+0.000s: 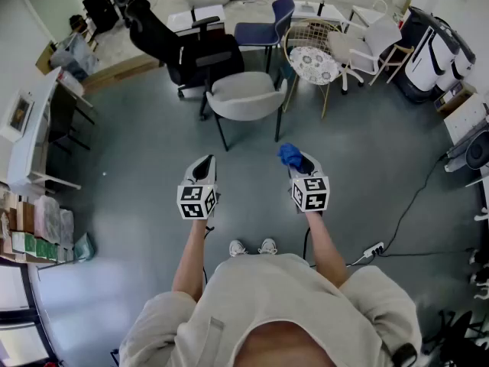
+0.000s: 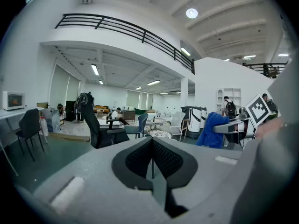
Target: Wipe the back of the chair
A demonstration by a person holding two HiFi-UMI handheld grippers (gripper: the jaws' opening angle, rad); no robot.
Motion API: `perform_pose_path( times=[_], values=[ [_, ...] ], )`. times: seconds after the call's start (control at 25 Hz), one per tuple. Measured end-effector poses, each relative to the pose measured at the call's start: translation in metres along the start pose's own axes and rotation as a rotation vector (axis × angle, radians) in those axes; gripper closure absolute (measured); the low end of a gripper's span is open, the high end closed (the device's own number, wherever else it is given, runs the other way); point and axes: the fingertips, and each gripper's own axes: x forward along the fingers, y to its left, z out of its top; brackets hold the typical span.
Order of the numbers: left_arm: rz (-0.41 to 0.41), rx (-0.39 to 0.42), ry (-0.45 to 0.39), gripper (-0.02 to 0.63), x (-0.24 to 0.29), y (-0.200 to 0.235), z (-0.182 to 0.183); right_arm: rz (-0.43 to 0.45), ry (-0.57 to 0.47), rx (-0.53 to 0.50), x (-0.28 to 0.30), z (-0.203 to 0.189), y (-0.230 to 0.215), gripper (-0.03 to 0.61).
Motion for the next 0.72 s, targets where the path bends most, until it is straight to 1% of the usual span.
perform_pose_path(
  times=[0.4,0.72],
  values=[
    [0.005,0.003,0.013,0.612,0.002,-0.016,-0.005,0.019,0.013,0.002,-0.004,-0.01,-0.01,0.483],
    [0.025,0.008,0.02,0.612,0.012,-0.032,-0.006,0.058,0.008,0.002,-0.002,-0.012,-0.021,0.482]
  ],
)
